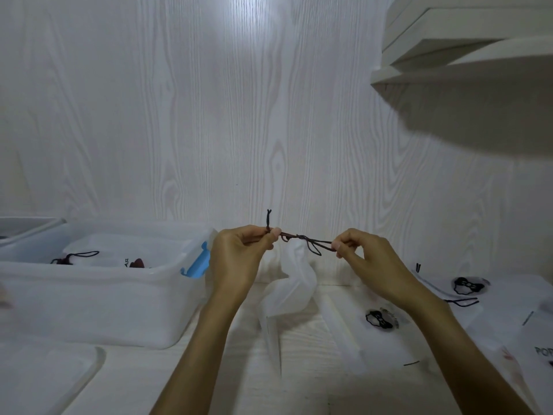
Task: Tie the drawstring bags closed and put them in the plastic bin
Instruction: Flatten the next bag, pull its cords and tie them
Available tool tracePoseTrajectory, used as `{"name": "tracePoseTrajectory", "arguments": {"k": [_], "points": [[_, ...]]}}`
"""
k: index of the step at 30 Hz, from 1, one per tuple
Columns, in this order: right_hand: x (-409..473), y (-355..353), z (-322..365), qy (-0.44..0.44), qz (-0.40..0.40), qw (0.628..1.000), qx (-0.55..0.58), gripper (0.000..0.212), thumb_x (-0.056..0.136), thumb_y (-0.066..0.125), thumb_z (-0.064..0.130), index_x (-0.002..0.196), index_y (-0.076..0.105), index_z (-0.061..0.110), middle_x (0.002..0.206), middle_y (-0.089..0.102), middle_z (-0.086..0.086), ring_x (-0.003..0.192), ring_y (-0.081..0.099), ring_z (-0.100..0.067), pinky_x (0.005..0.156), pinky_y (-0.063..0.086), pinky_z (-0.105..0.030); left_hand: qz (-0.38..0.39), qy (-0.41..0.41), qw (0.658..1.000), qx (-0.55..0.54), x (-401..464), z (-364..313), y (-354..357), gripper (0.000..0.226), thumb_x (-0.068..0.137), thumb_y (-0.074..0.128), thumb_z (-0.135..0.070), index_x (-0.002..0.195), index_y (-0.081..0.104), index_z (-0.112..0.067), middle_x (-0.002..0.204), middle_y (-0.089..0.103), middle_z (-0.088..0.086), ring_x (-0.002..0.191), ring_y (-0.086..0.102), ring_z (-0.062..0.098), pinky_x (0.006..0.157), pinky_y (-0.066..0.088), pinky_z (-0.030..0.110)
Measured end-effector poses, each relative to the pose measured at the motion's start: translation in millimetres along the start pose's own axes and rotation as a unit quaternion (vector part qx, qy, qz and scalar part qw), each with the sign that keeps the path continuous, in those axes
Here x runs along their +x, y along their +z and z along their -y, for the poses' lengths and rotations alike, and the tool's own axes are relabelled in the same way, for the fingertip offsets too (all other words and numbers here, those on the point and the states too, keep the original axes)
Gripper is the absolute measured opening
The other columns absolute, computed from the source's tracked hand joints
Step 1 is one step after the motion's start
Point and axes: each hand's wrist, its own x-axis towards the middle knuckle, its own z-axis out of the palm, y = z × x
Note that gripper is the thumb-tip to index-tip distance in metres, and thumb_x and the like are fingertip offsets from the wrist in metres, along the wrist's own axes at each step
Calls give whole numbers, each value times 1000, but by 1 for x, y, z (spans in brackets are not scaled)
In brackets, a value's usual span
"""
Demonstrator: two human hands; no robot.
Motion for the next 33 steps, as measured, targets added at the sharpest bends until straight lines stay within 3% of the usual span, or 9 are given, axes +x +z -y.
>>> {"name": "tracePoseTrajectory", "arguments": {"k": [7,11,15,19,22,24,27,30,33], "points": [[-1,0,1,0,28,998,-57,13,94,52,32,90,64,26,76,61,15,78,59,-4,69,42,-16,8,-37,999,7,5,7,-2,5,77,76,-28,76,72,-25,68,73,-10,67,71,6,71,56,28],[-1,6,7,69,50,991,104,15,95,53,24,86,64,23,77,66,8,65,58,-2,61,43,-8,105,-140,983,48,10,2,-11,26,86,66,-28,102,72,-8,80,72,-4,69,69,5,61,54,19],[1,12,21,115,69,961,244,19,96,52,19,83,66,18,77,68,4,59,60,-1,72,51,-18,167,-211,956,115,12,-21,-14,65,87,46,-60,126,54,-9,103,61,1,79,63,7,60,53,23],[-1,13,36,124,54,934,329,19,93,56,22,84,70,14,74,68,3,65,60,-6,78,54,-21,282,-151,901,293,3,-37,-9,75,75,63,-63,134,44,-21,123,52,-2,95,58,13,70,55,25],[-1,14,39,151,30,920,361,22,95,53,26,91,72,14,76,69,3,68,60,-7,77,54,-22,268,-67,892,357,4,-24,-9,50,80,69,-47,123,55,-26,118,59,-4,97,57,13,84,52,29],[1,18,35,198,6,908,370,24,97,48,27,107,67,14,88,69,1,78,62,-11,79,53,-25,237,-46,931,274,9,-19,-13,33,87,65,-35,117,62,-22,108,64,-2,93,60,13,79,52,24],[-1,26,28,265,9,890,371,33,96,50,34,122,52,14,113,60,-3,104,56,-18,95,47,-34,157,-82,982,61,13,-24,-26,17,91,60,-22,106,66,-16,96,69,-1,83,64,9,64,50,12],[-4,33,31,293,55,869,395,48,93,48,46,129,44,15,116,53,0,118,48,-19,107,38,-37,141,-165,972,-87,18,-40,-41,16,92,59,-22,103,68,-17,92,73,1,79,68,13,68,53,22],[-5,40,42,320,74,847,418,70,87,50,56,141,37,14,137,45,-7,128,42,-23,111,34,-39,141,-190,954,-184,24,-62,-63,18,93,57,-24,103,69,-15,93,74,2,81,69,15,74,55,27]]}}
